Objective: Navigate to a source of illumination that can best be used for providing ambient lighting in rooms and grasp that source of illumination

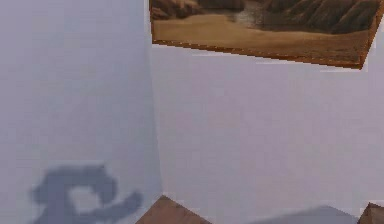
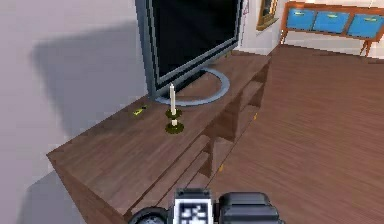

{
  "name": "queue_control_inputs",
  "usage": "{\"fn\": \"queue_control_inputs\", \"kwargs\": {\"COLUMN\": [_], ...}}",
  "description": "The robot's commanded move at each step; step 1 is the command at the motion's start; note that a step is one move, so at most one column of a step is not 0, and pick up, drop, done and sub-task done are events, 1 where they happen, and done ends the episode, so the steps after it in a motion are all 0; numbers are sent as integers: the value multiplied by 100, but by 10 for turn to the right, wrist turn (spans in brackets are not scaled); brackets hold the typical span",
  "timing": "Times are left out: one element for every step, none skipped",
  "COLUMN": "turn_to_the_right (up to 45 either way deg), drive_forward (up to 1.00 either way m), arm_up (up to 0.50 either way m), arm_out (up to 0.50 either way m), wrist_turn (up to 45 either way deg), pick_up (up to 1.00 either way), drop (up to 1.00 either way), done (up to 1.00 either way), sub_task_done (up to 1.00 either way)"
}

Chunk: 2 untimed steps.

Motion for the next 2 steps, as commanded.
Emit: {"fn": "queue_control_inputs", "kwargs": {"turn_to_the_right": [0, 0], "drive_forward": [0, 0], "arm_up": [0, 0], "arm_out": [50, 0], "wrist_turn": [0, 450], "pick_up": [0, 0], "drop": [0, 0], "done": [0, 0], "sub_task_done": [0, 0]}}
